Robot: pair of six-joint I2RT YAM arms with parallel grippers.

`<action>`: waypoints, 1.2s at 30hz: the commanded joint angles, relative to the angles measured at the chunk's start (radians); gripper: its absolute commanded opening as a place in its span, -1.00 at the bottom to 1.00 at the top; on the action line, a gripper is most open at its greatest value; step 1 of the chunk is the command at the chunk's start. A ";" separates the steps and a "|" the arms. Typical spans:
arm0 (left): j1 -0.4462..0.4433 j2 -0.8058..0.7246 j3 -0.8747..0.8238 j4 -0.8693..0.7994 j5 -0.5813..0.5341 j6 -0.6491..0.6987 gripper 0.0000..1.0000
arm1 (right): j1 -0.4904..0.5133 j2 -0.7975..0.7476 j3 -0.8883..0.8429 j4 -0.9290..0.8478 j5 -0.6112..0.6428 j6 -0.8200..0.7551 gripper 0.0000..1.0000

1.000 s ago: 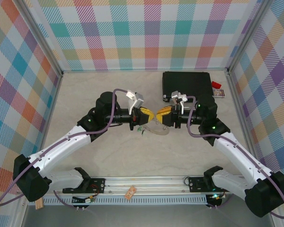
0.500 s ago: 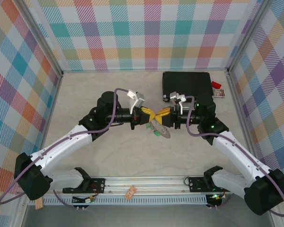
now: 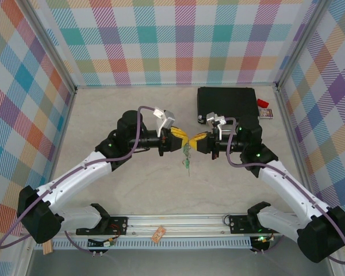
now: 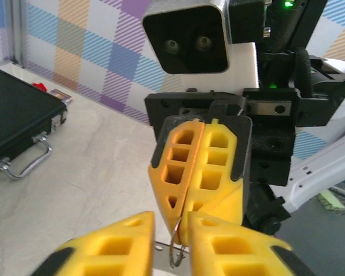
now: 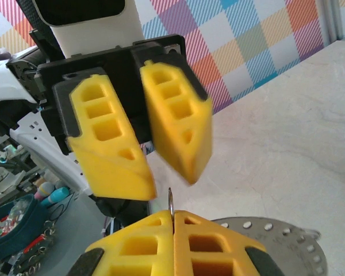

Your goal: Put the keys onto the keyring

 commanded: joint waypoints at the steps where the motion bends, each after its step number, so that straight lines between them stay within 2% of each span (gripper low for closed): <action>1: 0.006 -0.069 -0.022 0.063 -0.064 -0.026 -0.28 | 0.000 -0.027 -0.014 0.054 0.034 0.005 -1.00; 7: 0.006 -0.139 -0.086 0.069 -0.123 -0.030 -0.22 | 0.001 -0.045 -0.028 0.071 0.061 0.012 -1.00; 26: 0.006 -0.134 -0.109 0.061 -0.120 -0.021 -0.28 | 0.001 -0.078 -0.045 0.107 0.119 0.047 -1.00; 30: 0.007 -0.134 -0.111 0.054 -0.135 -0.021 -0.28 | 0.001 -0.105 -0.057 0.085 0.197 0.007 -1.00; 36: 0.006 -0.125 -0.111 0.044 -0.152 -0.021 -0.28 | 0.001 -0.145 -0.056 -0.022 0.473 -0.061 -1.00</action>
